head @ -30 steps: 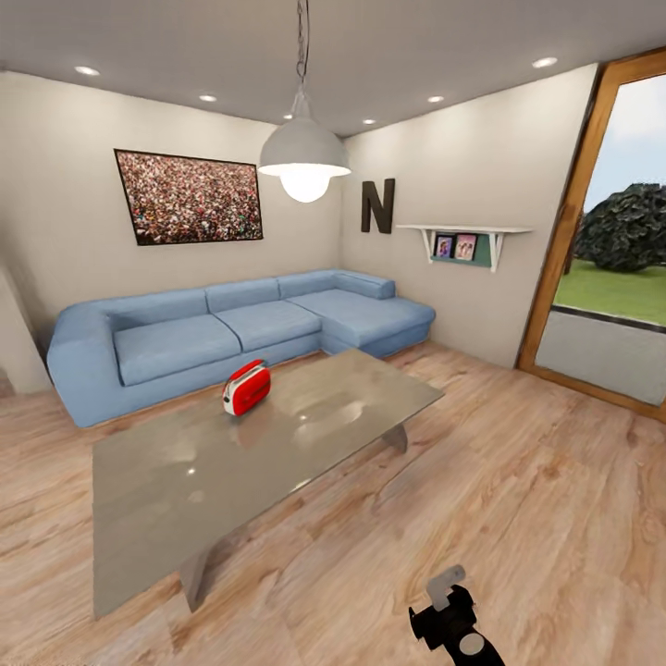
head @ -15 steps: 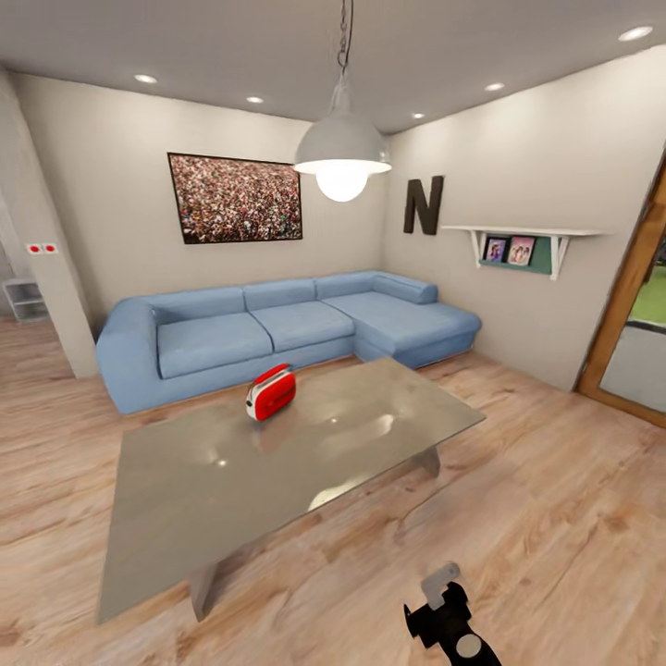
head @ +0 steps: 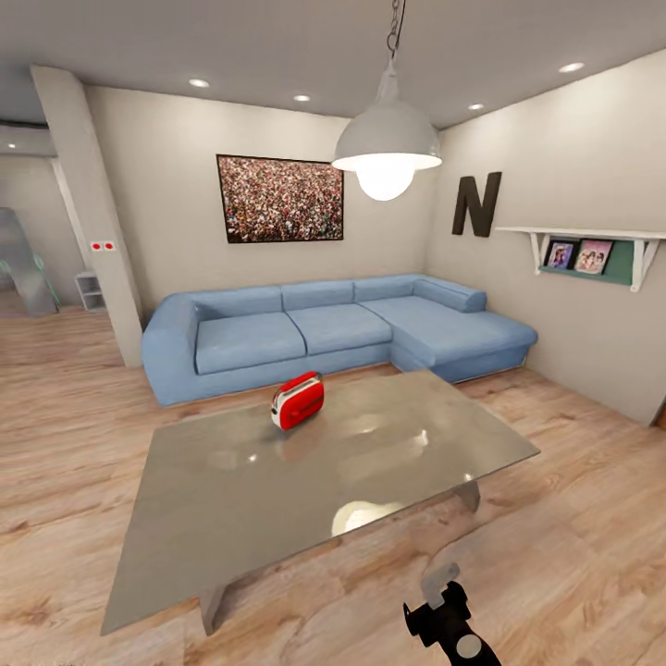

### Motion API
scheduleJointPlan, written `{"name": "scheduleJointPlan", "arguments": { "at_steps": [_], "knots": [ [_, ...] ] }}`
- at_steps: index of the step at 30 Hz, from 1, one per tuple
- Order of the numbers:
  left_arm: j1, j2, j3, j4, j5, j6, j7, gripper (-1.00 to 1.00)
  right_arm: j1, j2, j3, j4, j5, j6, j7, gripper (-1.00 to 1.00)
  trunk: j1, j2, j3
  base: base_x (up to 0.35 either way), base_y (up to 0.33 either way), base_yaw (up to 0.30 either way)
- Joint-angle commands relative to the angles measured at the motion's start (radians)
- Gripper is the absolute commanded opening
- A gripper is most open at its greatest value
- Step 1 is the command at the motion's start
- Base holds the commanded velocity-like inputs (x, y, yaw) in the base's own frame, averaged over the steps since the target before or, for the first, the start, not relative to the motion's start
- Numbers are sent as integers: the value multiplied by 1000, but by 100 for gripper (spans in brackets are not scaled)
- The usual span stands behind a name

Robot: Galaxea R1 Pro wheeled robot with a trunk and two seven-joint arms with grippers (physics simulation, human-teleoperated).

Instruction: Turn on the radio receiver that's on the table in the living room.

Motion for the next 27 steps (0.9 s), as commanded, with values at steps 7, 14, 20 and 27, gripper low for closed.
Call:
{"name": "scheduleJointPlan", "arguments": {
  "at_steps": [7, 14, 20, 27],
  "knots": [
    [0, -1, 16, 0, 0, 1, 0, 100, 0, 0, -3, 0, 0, -1, 0, 100, 0, 0, 0, 287, -209, 294],
    [0, -1, 17, 0, 0, 1, 0, 100, 0, 0, -5, 0, 0, -2, 0, 100, 0, 0, 0, 273, -235, 294],
    [0, -1, 18, 0, 0, 1, 0, 100, 0, 0, -5, 0, 0, -2, -1, 100, 0, 0, 0, 271, -237, 294],
    [0, -1, 17, 0, 0, 0, 0, 100, 0, 0, -5, 0, 0, -2, -1, 100, 0, 0, 0, 272, -232, 294]
  ]
}}
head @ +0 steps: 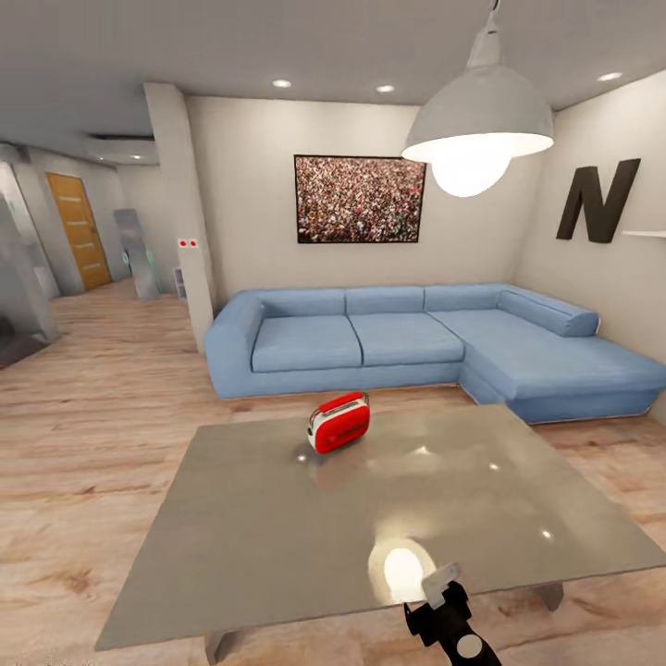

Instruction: Turn on the radio receiver that's on the table in the living room.

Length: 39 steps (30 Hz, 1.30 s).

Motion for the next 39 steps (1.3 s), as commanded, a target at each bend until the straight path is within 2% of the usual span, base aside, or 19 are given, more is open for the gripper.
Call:
{"name": "scheduleJointPlan", "arguments": {
  "at_steps": [1, 11, 18, 27, 39],
  "knots": [
    [0, 0, 0, 0, 0, 0, 0, 100, 0, 0, 0, 0, 0, 0, 0, 100, 0, 0, 0, 281, -199, 294],
    [0, 1, 0, 0, 0, 0, 0, 100, 0, 0, 0, 0, 0, 0, 0, 100, 0, 0, 0, 313, -63, 282],
    [0, 1, 0, 0, 0, 0, 0, 100, 0, 0, 0, 0, 0, 0, 1, 100, 0, 0, 0, 302, -1, 54],
    [0, 0, 0, 0, 0, -1, 0, 100, 0, 0, 0, 0, 0, 0, 1, 100, 0, 0, 0, 45, 0, 13],
    [0, 0, 0, 0, 0, 0, 0, 100, 0, 0, 0, 0, 0, 0, 1, 100, 0, 0, 0, 5, 0, 150]
  ]
}}
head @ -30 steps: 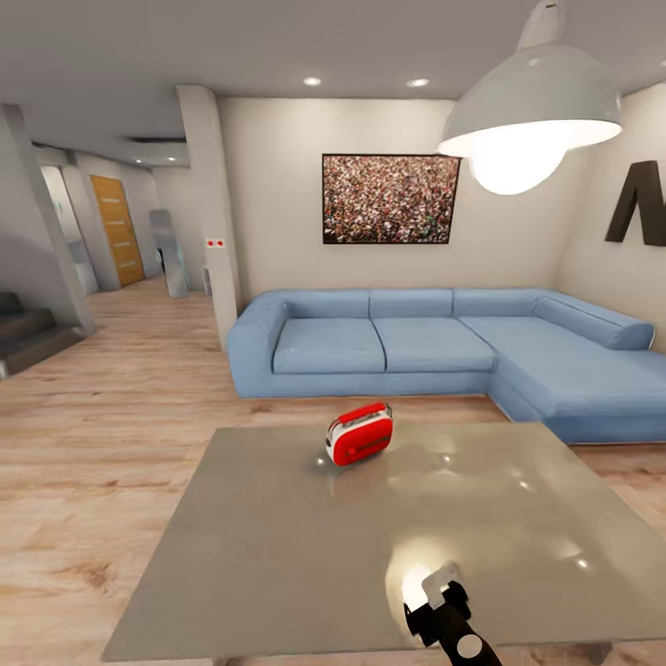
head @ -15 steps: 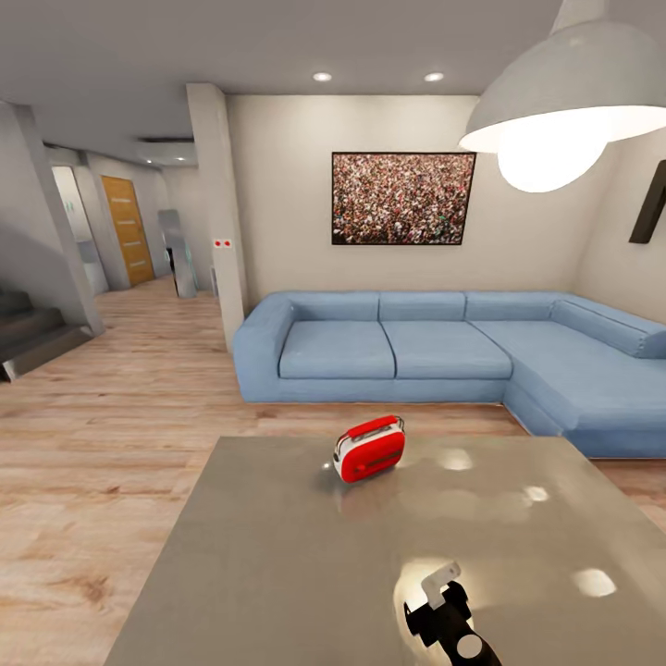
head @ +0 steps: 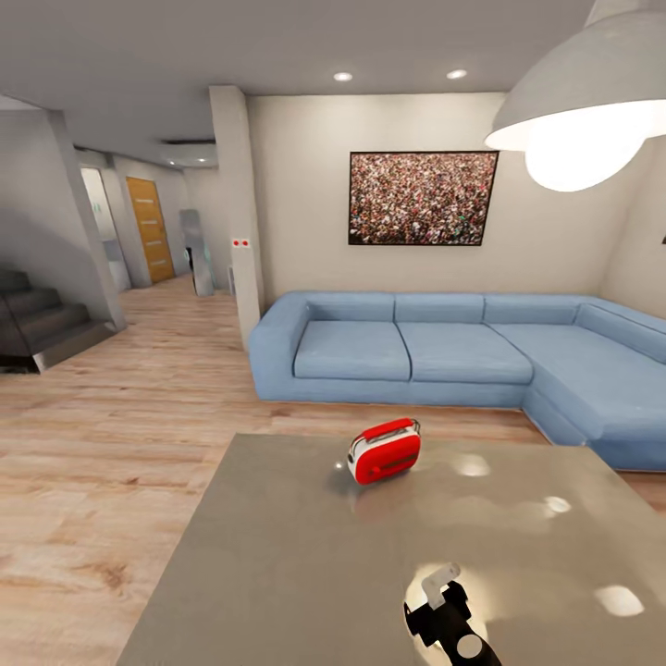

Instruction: Turn on the radio receiver that's on the table in the living room.

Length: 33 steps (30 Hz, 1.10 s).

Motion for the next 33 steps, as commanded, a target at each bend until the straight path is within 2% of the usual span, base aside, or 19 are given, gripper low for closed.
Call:
{"name": "scheduleJointPlan", "arguments": {
  "at_steps": [1, 15, 23, 33],
  "knots": [
    [0, 0, 0, 0, 0, 0, 0, 100, 0, 0, 0, 0, 0, 0, 0, 100, 0, 0, 0, 114, 0, 15],
    [0, 0, 0, 0, 0, 0, 0, 100, 0, 0, -2, 0, -1, 0, -1, 100, 0, 0, 0, 266, 0, 2],
    [0, 0, 0, 0, 0, 0, 0, 100, 0, 0, -3, 0, -4, -4, 0, 100, 0, 0, 0, 36, 0, -10],
    [0, 0, 0, 0, 0, 0, 0, 100, 0, -1, -6, -1, -8, -27, -1, 100, 0, 0, 0, 1, 0, -109]
  ]
}}
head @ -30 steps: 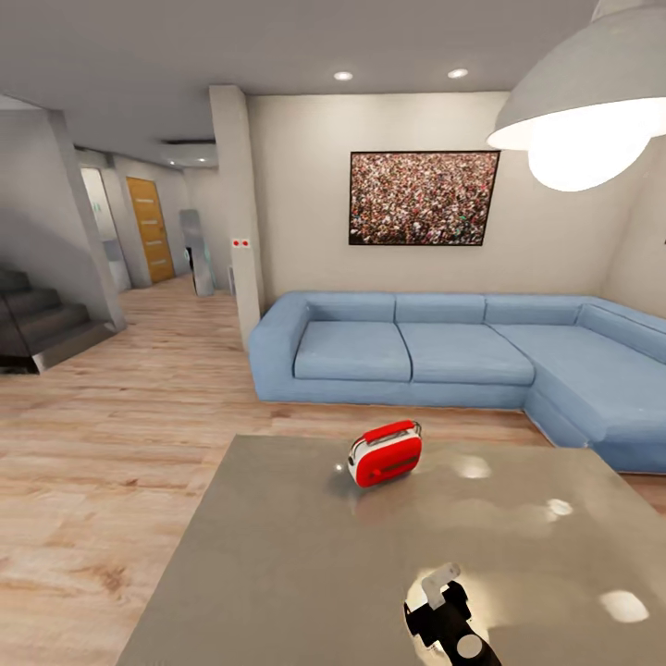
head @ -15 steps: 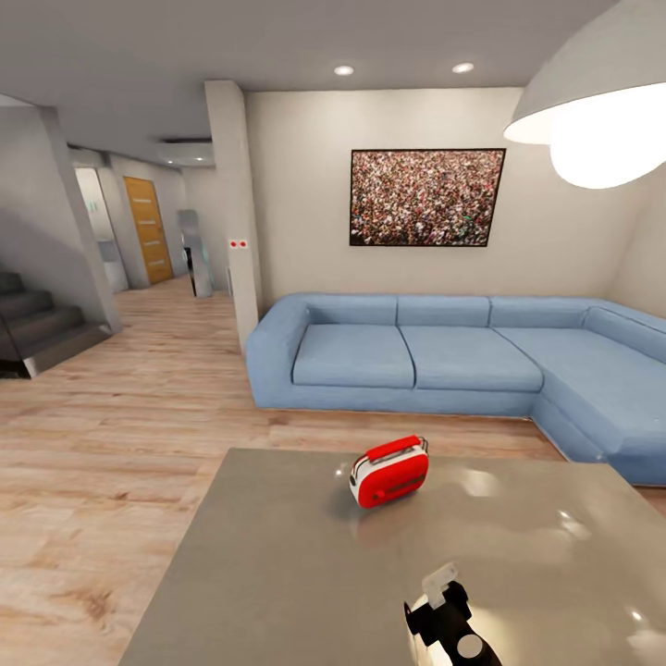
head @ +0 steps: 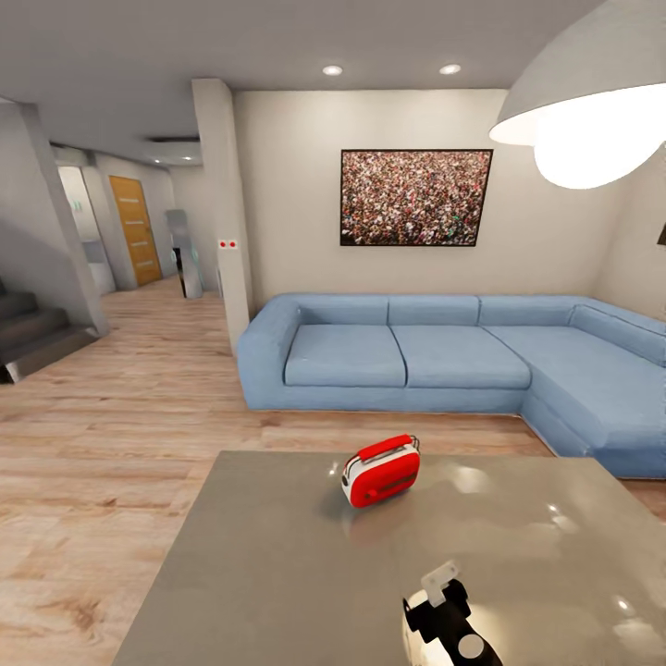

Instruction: Turn on the radio receiver that's on the table in the living room.

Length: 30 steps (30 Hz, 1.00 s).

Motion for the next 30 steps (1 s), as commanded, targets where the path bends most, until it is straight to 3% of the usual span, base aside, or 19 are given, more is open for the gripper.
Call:
{"name": "scheduleJointPlan", "arguments": {
  "at_steps": [1, 7, 11, 14, 15, 17, 20, 22, 26, 30],
  "knots": [
    [0, 0, 0, 0, 0, 0, 0, 100, 0, 0, 0, 0, 0, 0, 0, 100, 0, 0, 0, 0, 0, -8],
    [0, 0, 0, 0, 0, 0, 0, 100, 0, -3, -8, 0, -2, -1, 0, 100, 0, 0, 0, 49, 0, -3],
    [0, 0, 0, 0, 0, 0, 0, 100, 0, -7, -49, -1, -10, -12, 0, 100, 0, 0, 0, 253, 0, 0],
    [0, 0, 0, 0, 0, 0, 0, 100, 0, -9, -117, -3, -15, -38, -1, 100, 0, 0, 0, 113, 0, 0],
    [0, 0, 0, 0, 0, 0, 0, 100, 0, -9, -174, -14, -17, -50, -6, 100, 0, 0, 0, 35, 0, 0],
    [0, 0, 0, 0, 0, 0, 0, 100, 0, -10, -222, -37, -18, -58, -5, 100, 0, 0, 0, 23, 0, 0],
    [0, 0, 0, 0, 0, 0, 0, 100, -4, -10, -262, -123, -19, -58, 0, 100, 0, 0, 0, 8, 0, 0],
    [0, -1, 0, 0, 0, 0, 0, 100, -47, -10, -272, -182, -19, -30, 17, 100, 0, 0, 0, 1, 0, 0],
    [0, -4, -1, 0, -1, 0, 0, 100, -142, -10, -274, -196, -19, 117, 44, 100, 0, 0, 0, 0, 0, 0],
    [0, -4, -1, 0, -1, 0, 0, 100, -237, -9, -274, -200, -19, 171, 48, 100, 0, 0, 0, 0, 0, 0]
  ]
}}
